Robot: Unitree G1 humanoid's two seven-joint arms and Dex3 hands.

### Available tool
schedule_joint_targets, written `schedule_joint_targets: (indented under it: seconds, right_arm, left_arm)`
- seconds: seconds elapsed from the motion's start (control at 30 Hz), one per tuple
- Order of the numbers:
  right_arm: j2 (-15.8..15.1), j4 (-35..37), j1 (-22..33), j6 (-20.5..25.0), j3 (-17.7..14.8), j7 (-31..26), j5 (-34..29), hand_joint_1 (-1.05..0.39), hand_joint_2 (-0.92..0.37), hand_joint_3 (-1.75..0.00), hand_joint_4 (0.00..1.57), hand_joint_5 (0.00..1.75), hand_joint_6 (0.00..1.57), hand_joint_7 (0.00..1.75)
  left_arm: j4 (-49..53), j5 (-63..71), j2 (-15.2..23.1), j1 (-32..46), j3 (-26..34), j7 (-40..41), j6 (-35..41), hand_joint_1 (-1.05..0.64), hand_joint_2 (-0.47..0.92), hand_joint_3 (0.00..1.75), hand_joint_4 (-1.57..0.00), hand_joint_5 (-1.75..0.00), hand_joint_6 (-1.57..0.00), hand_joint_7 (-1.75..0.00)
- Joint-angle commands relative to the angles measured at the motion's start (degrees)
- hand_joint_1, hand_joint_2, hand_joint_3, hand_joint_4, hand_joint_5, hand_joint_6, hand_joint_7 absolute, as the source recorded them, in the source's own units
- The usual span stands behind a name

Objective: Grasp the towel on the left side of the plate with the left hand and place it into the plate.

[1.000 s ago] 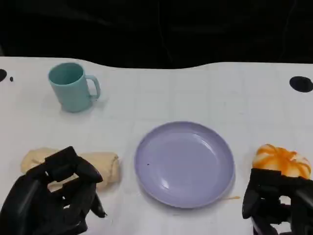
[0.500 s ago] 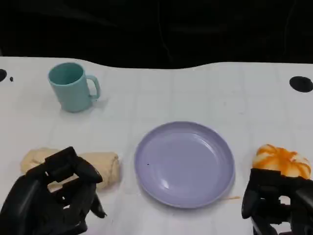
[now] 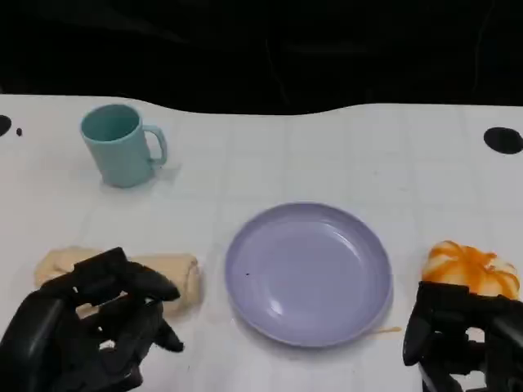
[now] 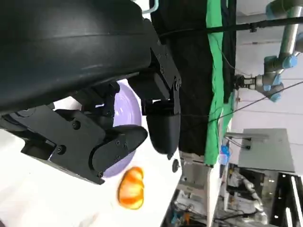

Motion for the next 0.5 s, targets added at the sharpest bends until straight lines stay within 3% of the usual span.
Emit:
schedule_joint_targets:
  seconds: [0.03,0.1,0.17,0.27,0.5]
  right_arm:
    - [-0.6,-1.7,0.3,0.3,0.4,-0.3,-0.3,-0.03,-0.52,-1.25,0.72,1.75,0.6,1.59]
    - [-0.5,-1.9,0.4,0.5,0.5,-0.4,-0.2,-0.03,-0.52,-1.25,0.72,1.75,0.6,1.59]
    - [-0.5,-1.6,0.4,-0.3,0.7,-0.3,-0.5,-0.04,-0.52,-1.25,0.72,1.75,0.6,1.6]
    - [-0.5,-1.4,0.5,-0.7,0.8,-0.4,-0.8,-0.04,-0.51,-1.25,0.72,1.75,0.6,1.59]
    - [-0.5,-1.3,0.9,-1.2,0.3,0.1,-0.7,-0.04,-0.51,-1.25,0.72,1.75,0.61,1.59]
  left_arm:
    - [-2.9,6.3,4.0,-0.2,0.6,1.0,-0.8,-0.21,0.78,0.5,-0.64,-0.97,-0.83,-0.35]
    - [-3.5,8.1,5.3,-0.6,0.8,0.8,-0.7,-0.26,0.88,0.29,-0.59,-0.88,-0.8,-0.2]
    - [-4.2,13.1,8.0,-1.7,1.1,1.1,-1.6,-0.31,0.91,0.2,-0.53,-0.77,-0.72,-0.1]
    - [-5.4,18.6,12.1,-3.6,1.7,0.7,0.1,-0.38,0.92,0.18,-0.5,-0.51,-0.61,-0.01]
    - [-5.7,36.0,22.3,-9.2,-3.2,-1.4,4.3,-0.5,0.92,0.1,-0.35,-0.32,-0.38,0.0]
